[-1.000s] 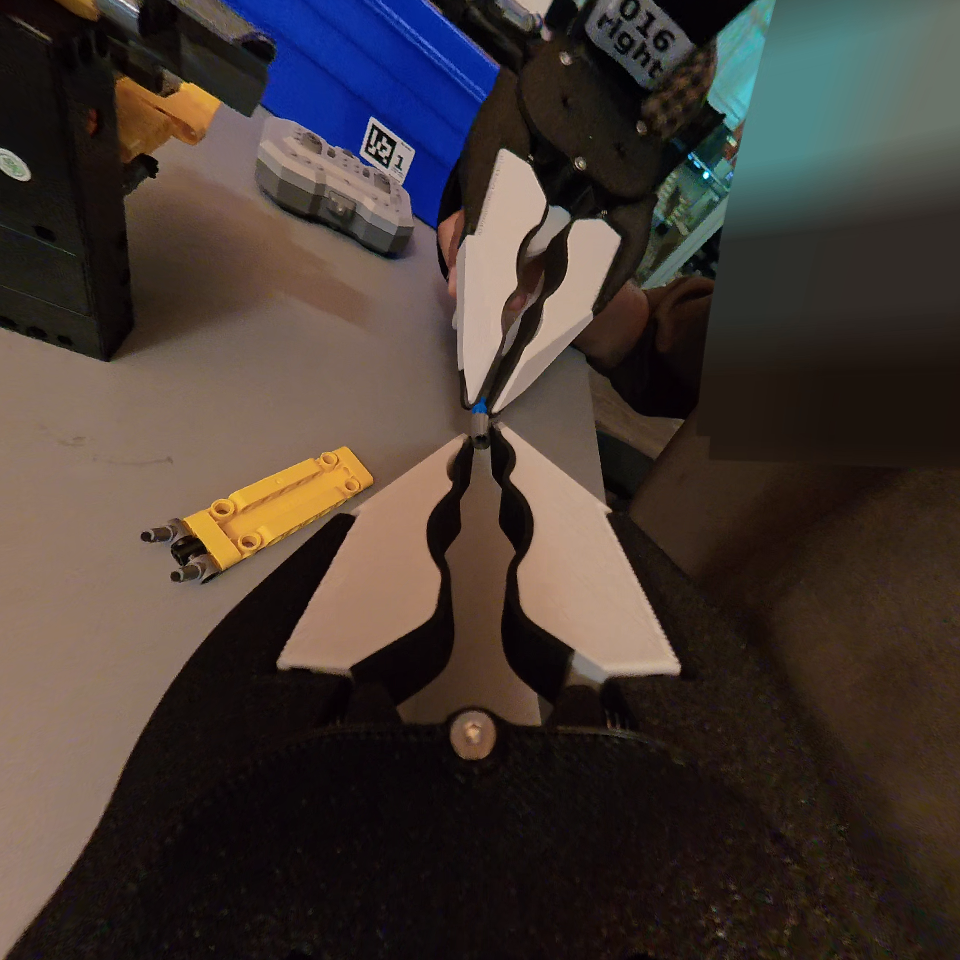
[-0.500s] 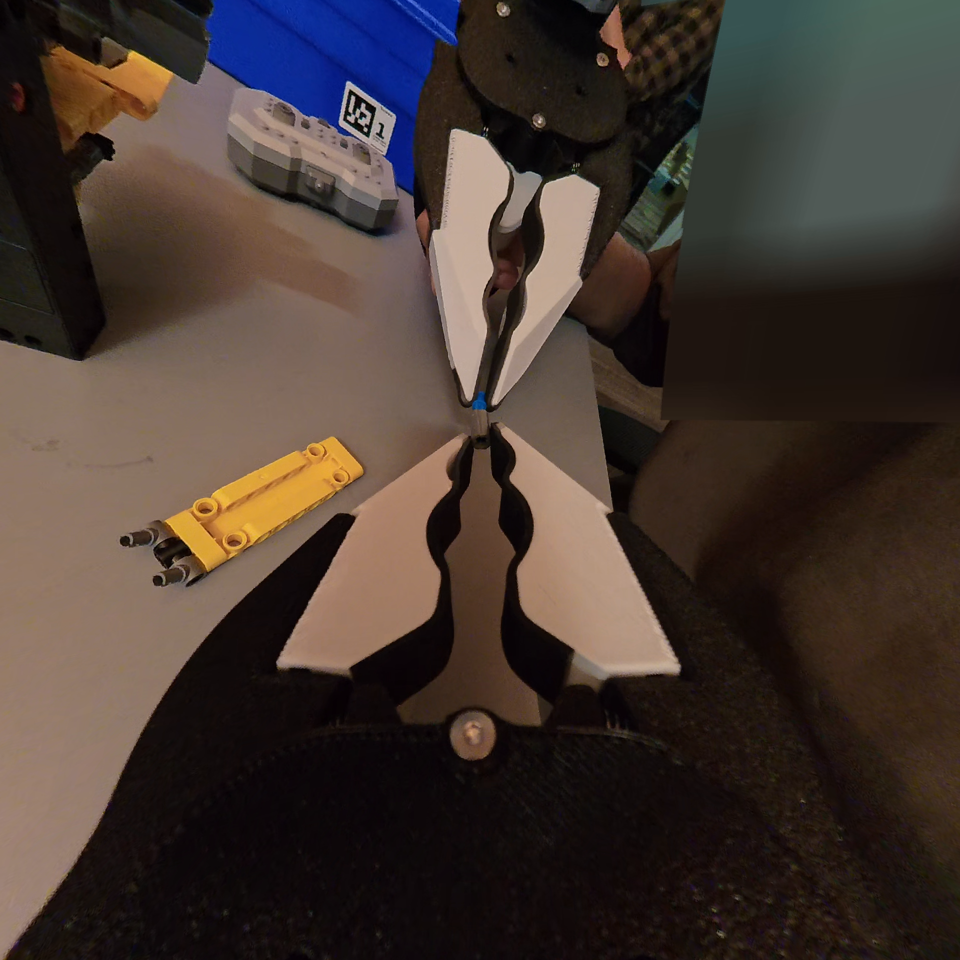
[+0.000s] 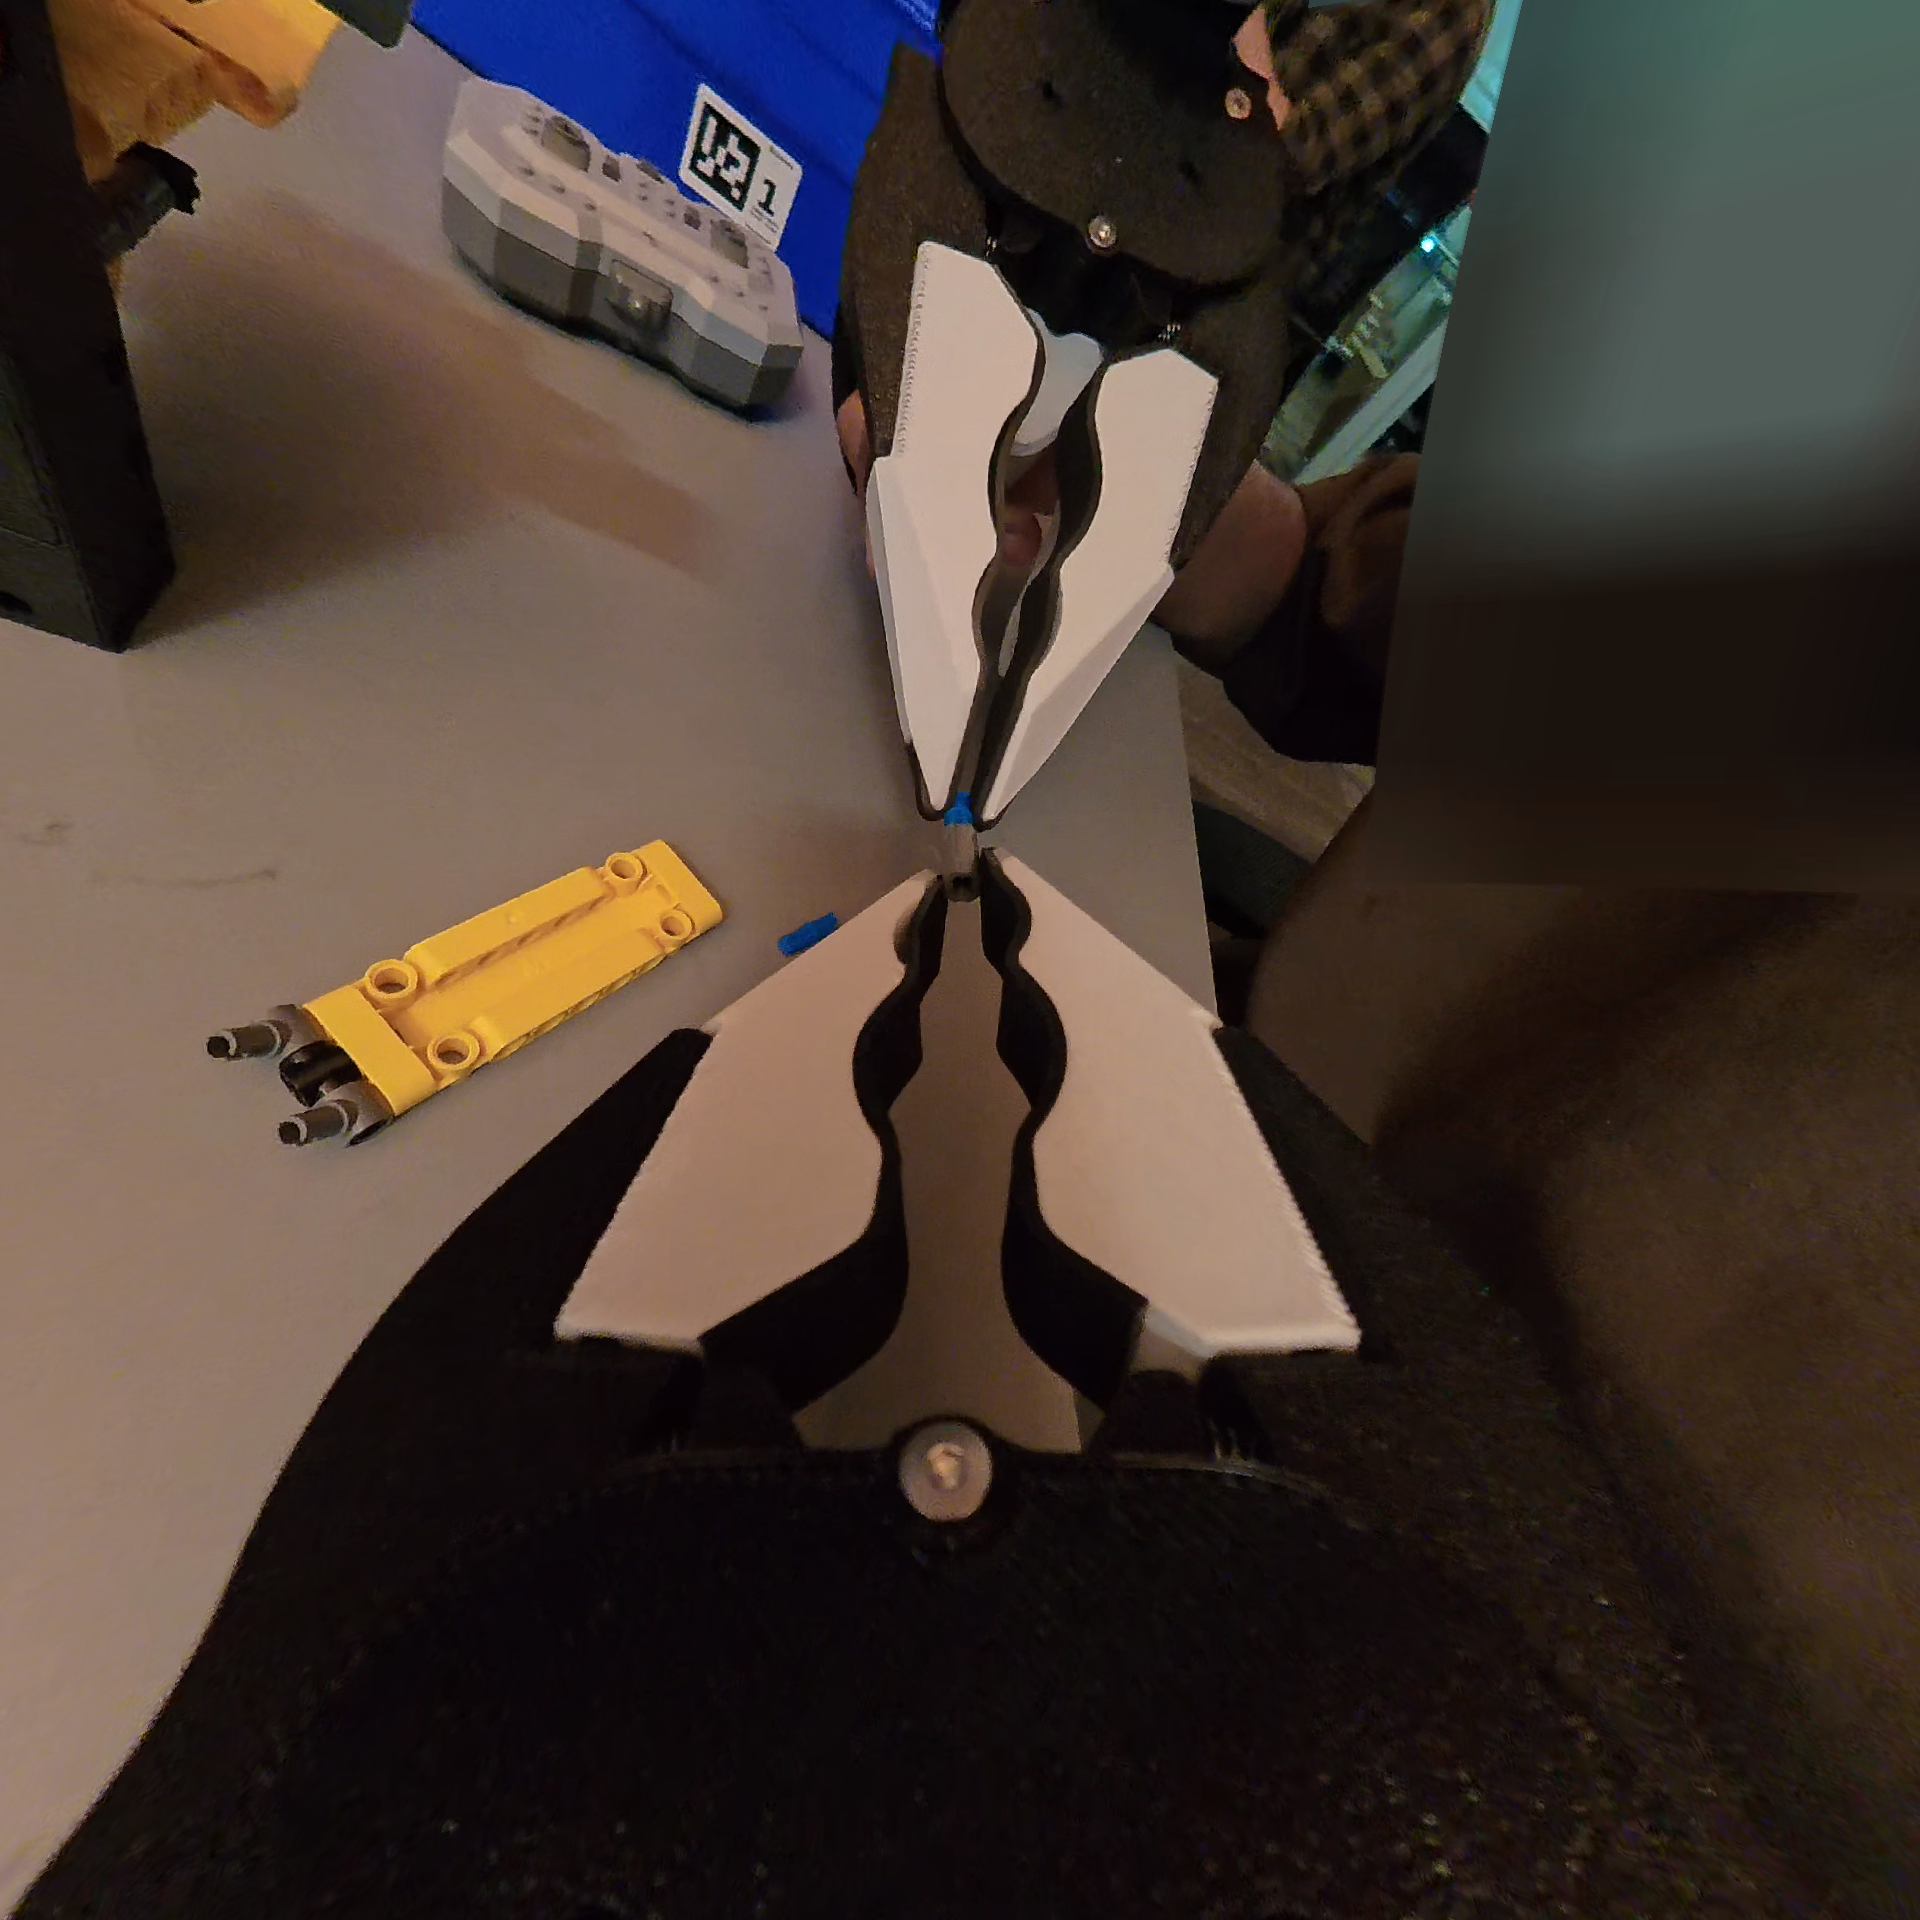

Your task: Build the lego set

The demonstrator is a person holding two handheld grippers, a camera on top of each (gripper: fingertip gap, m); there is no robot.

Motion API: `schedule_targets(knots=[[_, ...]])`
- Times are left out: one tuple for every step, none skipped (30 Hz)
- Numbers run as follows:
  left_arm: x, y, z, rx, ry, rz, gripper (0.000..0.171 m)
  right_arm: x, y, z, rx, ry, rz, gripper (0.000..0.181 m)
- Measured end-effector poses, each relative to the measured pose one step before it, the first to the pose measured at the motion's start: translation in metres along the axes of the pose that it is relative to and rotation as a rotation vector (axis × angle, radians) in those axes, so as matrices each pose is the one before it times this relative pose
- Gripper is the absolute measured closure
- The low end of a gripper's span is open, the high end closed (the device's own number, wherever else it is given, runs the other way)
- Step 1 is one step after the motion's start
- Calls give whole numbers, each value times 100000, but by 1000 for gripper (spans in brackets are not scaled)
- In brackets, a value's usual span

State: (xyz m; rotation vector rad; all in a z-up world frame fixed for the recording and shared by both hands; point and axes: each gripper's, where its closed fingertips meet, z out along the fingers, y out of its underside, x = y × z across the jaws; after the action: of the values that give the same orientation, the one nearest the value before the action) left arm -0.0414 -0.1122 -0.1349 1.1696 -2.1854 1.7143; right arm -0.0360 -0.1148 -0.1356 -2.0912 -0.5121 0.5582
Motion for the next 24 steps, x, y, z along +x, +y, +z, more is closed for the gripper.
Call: schedule_targets(knots=[[-19,17,-11,-50,-10,-141,169,13,20,49,307,-430,638,178],[-38,50,6,-304,-201,34,169,11,44,71,44,-440,572,178],[-56,71,20,-406,-329,99,169,13,81,81,-206,-269,458,178],[-52,49,22,-233,-203,-25,169,21,71,66,-159,-94,186,178],[-14,16,-2,-15,140,-325,169,10,13,46,-7,-58,179,178],[-30,-30,-13,252,272,-562,169,25,-29,21,213,87,236,179],[-19,-35,-29,333,341,-631,169,38,-53,7,334,219,90,179],[-9,-31,-14,230,328,-501,169,27,-44,-5,239,207,5,179],[-11,11,-1,8,206,-250,169,17,-22,12,77,205,-96,179],[-20,15,6,-37,33,-152,169,19,-5,27,-38,253,-150,179],[-29,32,21,-100,27,-221,169,13,18,42,-128,200,-149,179],[-31,38,34,-150,-11,-126,169,9,36,37,-190,129,-94,179],[-71,39,4,-220,-352,126,169,47,52,47,-213,241,-150,179],[-145,2,-54,-261,-1051,806,169,136,10,45,106,748,-489,178],[-157,-71,-112,-38,-1365,1226,169,180,-54,38,551,1227,-870,178],[-211,-117,-150,269,-1820,1284,169,255,-111,14,736,1947,-1102,178],[-168,-206,-164,932,-1486,747,169,282,-226,-85,1161,2524,-1476,177],[-43,-328,-225,1657,-636,145,169,238,-345,-193,1838,2515,-1716,176],[9,-413,-300,2192,-55,-145,169,329,-360,-264,1854,2915,-1614,164],[-30,-530,-352,2918,203,-783,169,593,-277,-281,1457,4153,-1510,153],[-63,-564,-365,3365,777,-1881,168,637,-227,-294,1495,4198,-1593,144],[35,-570,-338,3552,1892,-2735,169,527,-329,-285,2463,3187,-1668,138],[147,-580,-274,3855,2735,-3051,169,309,-459,-262,3774,1766,-1176,133],[269,-506,-197,3396,3461,-3119,169,10,-505,-250,4458,-320,-563,124]])
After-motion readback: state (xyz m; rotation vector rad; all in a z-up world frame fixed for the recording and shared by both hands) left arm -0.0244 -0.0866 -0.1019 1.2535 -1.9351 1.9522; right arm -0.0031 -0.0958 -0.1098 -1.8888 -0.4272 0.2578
